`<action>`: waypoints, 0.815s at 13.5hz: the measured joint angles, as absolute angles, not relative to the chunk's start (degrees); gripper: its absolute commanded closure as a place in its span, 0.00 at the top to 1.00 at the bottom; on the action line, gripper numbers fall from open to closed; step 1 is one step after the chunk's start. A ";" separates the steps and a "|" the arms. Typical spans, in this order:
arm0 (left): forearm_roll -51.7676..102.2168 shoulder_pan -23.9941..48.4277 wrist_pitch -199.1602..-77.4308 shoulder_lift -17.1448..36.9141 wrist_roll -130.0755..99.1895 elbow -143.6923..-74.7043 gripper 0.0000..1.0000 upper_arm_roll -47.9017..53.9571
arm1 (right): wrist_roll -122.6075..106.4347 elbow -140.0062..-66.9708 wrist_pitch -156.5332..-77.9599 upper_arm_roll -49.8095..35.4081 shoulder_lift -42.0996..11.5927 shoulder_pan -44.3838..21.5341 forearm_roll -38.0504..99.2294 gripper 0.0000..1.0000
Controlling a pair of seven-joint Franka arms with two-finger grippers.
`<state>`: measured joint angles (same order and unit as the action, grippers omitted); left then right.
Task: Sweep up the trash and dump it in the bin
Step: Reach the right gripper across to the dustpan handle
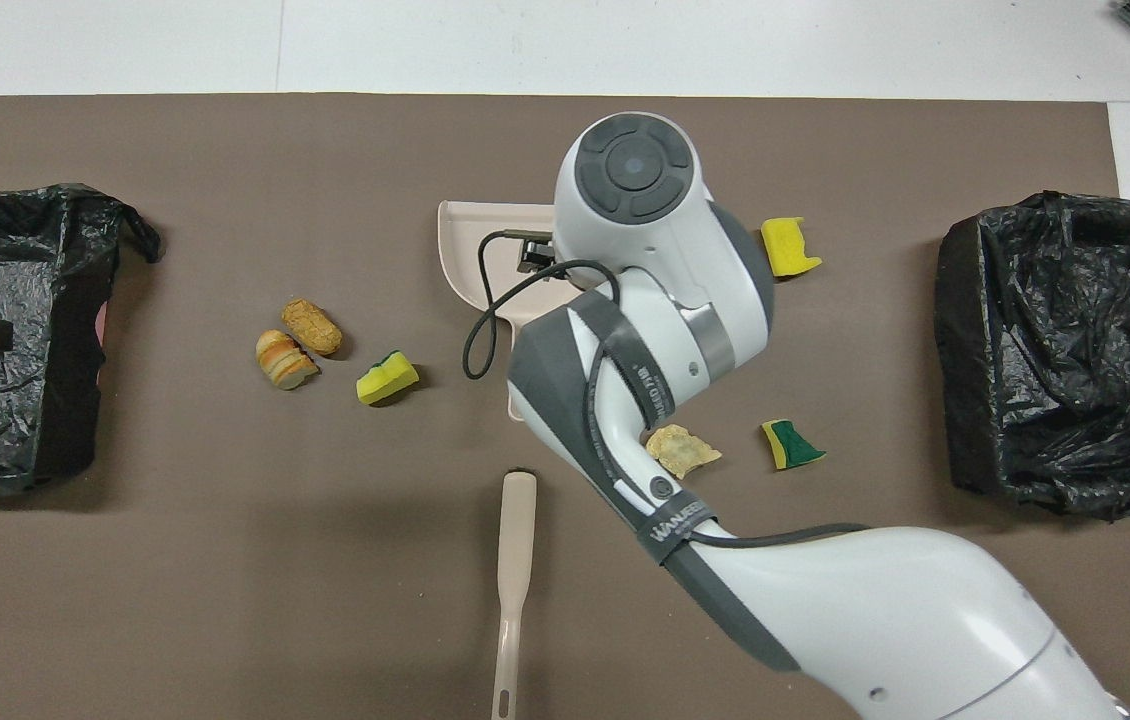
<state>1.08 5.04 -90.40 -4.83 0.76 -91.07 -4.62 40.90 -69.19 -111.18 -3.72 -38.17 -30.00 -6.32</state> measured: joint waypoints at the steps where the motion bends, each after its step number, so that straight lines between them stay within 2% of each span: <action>1: 1.08 5.04 -90.40 -4.83 0.76 -91.07 1.00 -4.62 | 40.90 -69.06 -111.46 -3.73 -38.59 -30.60 -6.40 1.00; 11: 1.08 5.04 -90.40 -4.83 0.74 -91.07 1.00 -4.62 | 40.90 -69.29 -111.58 -3.92 -40.39 -33.58 -6.44 1.00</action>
<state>1.08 5.04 -90.40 -4.83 0.74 -91.07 -4.62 40.90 -69.29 -111.58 -3.92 -40.39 -33.58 -6.44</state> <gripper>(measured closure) 0.000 0.000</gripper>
